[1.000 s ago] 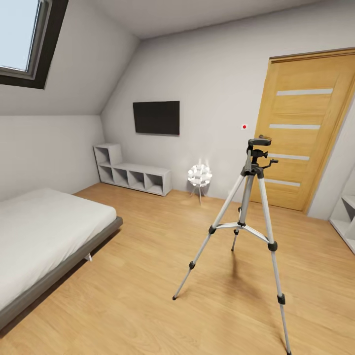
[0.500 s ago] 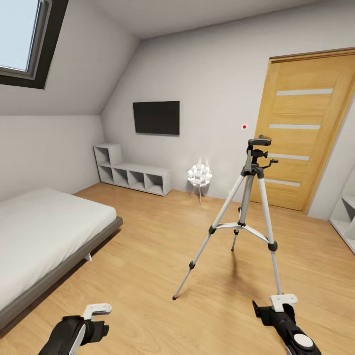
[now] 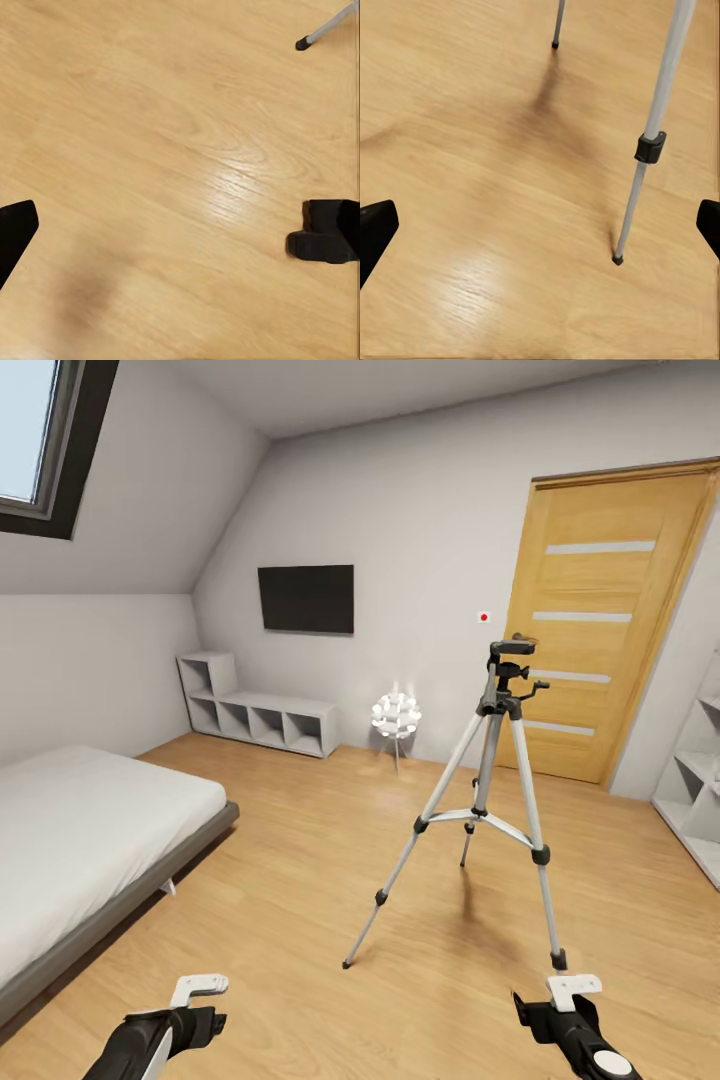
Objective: Attach the digital camera to the camera tripod in the bedroom.
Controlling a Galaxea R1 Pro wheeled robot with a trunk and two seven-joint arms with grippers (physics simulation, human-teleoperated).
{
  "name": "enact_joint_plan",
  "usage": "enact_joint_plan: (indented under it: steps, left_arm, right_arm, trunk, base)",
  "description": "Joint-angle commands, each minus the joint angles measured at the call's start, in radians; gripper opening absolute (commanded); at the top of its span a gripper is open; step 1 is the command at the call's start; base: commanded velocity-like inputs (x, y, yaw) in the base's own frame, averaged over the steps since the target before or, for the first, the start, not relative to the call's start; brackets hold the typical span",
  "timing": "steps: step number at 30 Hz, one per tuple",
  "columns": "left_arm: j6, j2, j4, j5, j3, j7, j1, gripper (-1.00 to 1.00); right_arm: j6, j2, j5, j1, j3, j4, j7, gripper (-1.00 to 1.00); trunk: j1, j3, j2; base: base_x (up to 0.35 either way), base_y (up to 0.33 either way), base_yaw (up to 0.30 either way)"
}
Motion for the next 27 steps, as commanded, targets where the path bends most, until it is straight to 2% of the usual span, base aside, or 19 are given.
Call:
enact_joint_plan:
  steps: [1, 6, 12, 16, 17, 27]
  left_arm:
    - [-0.005, 0.002, 0.002, 0.000, 0.005, -0.012, -0.001, 1.00]
    - [-0.012, 0.004, 0.005, 0.000, 0.005, -0.015, -0.001, 1.00]
    - [-0.014, 0.005, 0.006, 0.000, 0.010, -0.017, -0.001, 1.00]
    - [-0.015, 0.005, 0.007, 0.000, 0.032, -0.017, -0.001, 1.00]
    - [-0.015, 0.005, 0.007, 0.000, 0.047, -0.018, -0.001, 1.00]
    - [-0.016, 0.004, 0.011, 0.000, 0.062, -0.022, -0.001, 1.00]
  right_arm:
    - [0.006, 0.000, -0.001, -0.001, 0.000, 0.005, 0.000, 1.00]
    - [0.006, 0.000, -0.001, -0.001, 0.000, 0.008, 0.000, 1.00]
    - [0.007, 0.000, -0.001, -0.001, 0.000, 0.012, 0.000, 1.00]
    - [0.005, 0.000, -0.001, -0.001, 0.001, 0.020, 0.000, 1.00]
    - [0.004, 0.000, -0.001, -0.001, 0.001, 0.025, 0.001, 1.00]
    - [0.004, 0.001, -0.001, -0.001, 0.002, 0.030, 0.001, 1.00]
  trunk:
    - [0.000, -0.001, -0.001]
    - [0.000, -0.001, -0.001]
    - [0.000, -0.001, -0.001]
    - [0.000, -0.001, -0.001]
    - [0.000, -0.001, -0.001]
    - [0.000, -0.001, -0.001]
  base:
    - [0.000, 0.000, -0.115]
    - [0.000, -0.040, -0.062]
    - [0.000, -0.209, -0.018]
    - [0.000, -0.261, -0.004]
    - [0.000, -0.102, -0.001]
    - [0.000, -0.028, 0.000]
